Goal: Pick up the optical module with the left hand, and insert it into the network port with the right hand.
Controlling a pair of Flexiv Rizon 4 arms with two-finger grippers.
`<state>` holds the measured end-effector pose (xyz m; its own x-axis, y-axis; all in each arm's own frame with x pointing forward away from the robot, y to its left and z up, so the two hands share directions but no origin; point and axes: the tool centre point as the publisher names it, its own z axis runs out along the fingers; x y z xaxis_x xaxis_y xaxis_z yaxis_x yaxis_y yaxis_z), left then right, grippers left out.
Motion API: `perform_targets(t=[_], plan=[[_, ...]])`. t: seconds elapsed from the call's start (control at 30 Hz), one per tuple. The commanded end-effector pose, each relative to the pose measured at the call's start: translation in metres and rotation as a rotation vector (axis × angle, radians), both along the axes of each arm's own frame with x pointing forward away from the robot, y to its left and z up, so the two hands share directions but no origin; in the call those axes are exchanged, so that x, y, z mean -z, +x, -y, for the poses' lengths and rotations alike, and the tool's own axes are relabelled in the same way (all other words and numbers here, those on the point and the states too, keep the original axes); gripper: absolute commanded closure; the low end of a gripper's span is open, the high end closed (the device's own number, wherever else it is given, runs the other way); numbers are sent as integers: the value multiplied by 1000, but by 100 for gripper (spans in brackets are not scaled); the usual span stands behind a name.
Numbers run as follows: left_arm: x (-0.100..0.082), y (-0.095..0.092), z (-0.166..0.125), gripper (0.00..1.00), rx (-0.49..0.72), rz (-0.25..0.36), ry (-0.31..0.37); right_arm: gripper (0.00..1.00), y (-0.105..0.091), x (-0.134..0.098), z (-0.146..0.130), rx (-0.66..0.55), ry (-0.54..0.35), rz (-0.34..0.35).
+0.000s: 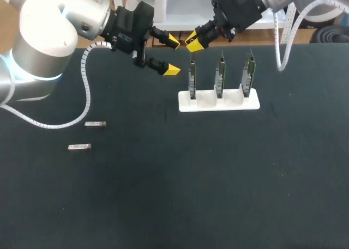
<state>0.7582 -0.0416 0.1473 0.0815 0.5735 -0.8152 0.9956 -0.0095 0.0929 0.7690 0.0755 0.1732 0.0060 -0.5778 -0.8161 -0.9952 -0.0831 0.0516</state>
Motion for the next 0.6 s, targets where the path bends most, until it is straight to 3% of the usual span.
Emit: perform_targets(t=[0.03, 0.6], plan=[[-1, 1, 0, 0, 1, -3, 5, 100, -1, 1, 1, 1, 1, 1], [-1, 1, 0, 0, 1, -3, 5, 100, 4, 4, 1, -4, 7, -2]])
